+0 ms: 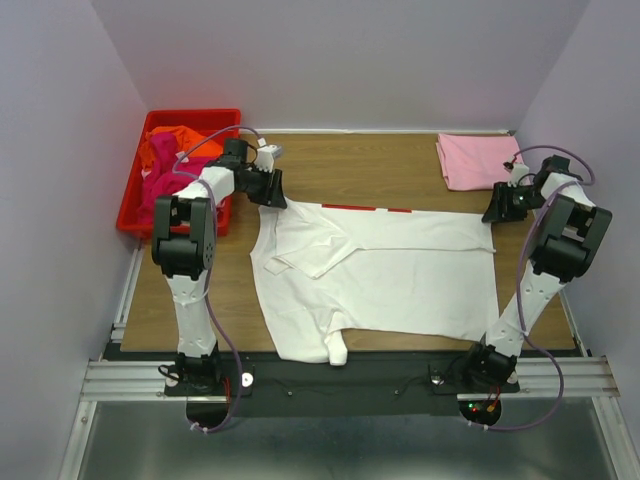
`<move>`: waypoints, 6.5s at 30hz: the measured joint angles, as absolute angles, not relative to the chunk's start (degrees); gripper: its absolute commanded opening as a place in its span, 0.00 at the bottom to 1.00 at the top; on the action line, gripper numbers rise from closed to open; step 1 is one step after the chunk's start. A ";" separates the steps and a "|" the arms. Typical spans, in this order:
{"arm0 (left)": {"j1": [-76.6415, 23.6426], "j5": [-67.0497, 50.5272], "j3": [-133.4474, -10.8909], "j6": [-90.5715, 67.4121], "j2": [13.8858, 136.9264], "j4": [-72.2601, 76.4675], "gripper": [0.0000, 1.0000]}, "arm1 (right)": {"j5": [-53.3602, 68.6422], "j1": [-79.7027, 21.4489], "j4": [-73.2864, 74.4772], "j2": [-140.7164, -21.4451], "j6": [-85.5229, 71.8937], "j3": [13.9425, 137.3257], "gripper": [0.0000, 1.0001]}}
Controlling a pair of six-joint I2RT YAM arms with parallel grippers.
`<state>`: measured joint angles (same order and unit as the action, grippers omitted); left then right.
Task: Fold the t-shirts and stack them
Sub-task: Fold the tshirt
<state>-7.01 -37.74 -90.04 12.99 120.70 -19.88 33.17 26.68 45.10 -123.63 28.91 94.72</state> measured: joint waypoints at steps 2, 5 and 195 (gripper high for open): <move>-7.01 -38.30 -90.04 12.73 120.95 -19.11 0.48 | 33.23 26.79 44.97 -123.90 28.67 94.89 0.40; -7.01 -39.29 -90.04 12.21 121.34 -18.37 0.32 | 33.32 26.96 44.73 -124.14 28.40 94.91 0.24; -37.10 -29.61 -87.90 19.40 115.98 -28.14 0.37 | 19.90 18.76 41.28 -108.29 31.59 84.40 0.65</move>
